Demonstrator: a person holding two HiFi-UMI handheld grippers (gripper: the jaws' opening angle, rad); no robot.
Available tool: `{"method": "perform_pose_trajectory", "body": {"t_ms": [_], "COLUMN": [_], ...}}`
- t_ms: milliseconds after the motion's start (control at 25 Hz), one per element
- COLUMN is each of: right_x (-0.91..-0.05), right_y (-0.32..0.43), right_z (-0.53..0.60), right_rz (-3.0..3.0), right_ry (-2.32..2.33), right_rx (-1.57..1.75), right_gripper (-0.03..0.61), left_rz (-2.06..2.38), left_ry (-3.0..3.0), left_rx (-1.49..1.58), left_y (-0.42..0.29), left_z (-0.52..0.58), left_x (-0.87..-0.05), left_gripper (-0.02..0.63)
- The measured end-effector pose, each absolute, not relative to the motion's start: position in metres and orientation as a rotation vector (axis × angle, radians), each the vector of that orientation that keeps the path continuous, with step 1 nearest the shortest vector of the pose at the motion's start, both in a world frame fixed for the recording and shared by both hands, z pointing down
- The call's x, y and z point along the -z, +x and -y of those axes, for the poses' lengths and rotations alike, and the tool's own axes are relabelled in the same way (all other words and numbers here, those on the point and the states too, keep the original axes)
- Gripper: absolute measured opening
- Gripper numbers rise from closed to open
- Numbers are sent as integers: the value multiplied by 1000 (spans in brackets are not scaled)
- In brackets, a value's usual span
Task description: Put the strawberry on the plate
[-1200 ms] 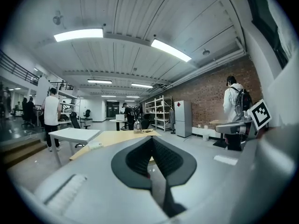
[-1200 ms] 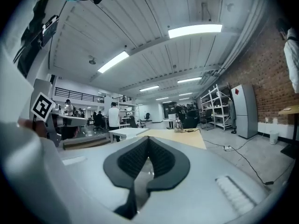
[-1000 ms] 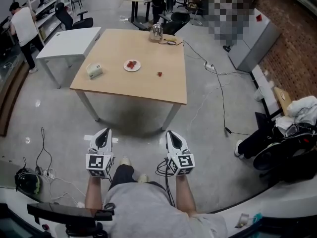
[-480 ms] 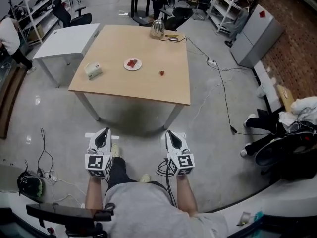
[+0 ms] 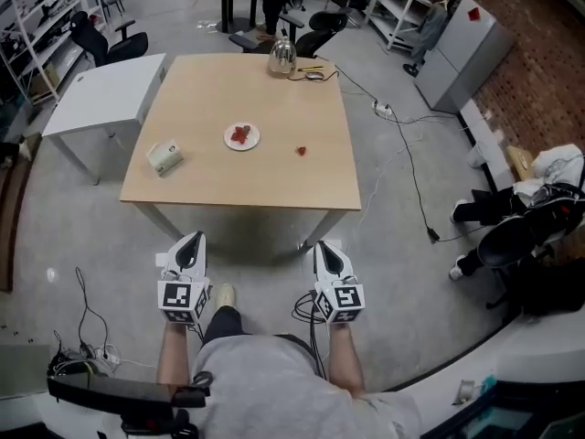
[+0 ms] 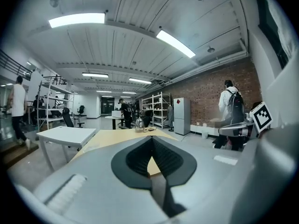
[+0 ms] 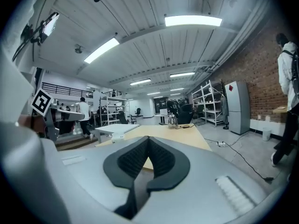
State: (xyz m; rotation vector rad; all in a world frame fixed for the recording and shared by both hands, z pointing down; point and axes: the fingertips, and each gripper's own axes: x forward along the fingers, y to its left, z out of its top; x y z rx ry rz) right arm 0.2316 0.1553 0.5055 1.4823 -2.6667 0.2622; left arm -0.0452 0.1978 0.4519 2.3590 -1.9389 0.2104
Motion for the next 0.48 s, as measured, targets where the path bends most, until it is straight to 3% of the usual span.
{"method": "perform_pose_trajectory", "body": {"t_ms": [480], "right_x": [-502], "right_y": [181], "right_z": [-90], "right_rz": [2493], "right_ry": [1700], "right_rx": [-275], "right_gripper": [6], "left_rz": [1722], "left_ry": [2515], "left_rx": [-209], "left_y": [-101], "left_z": [-92], "left_x": [-457], "left_gripper": [20]}}
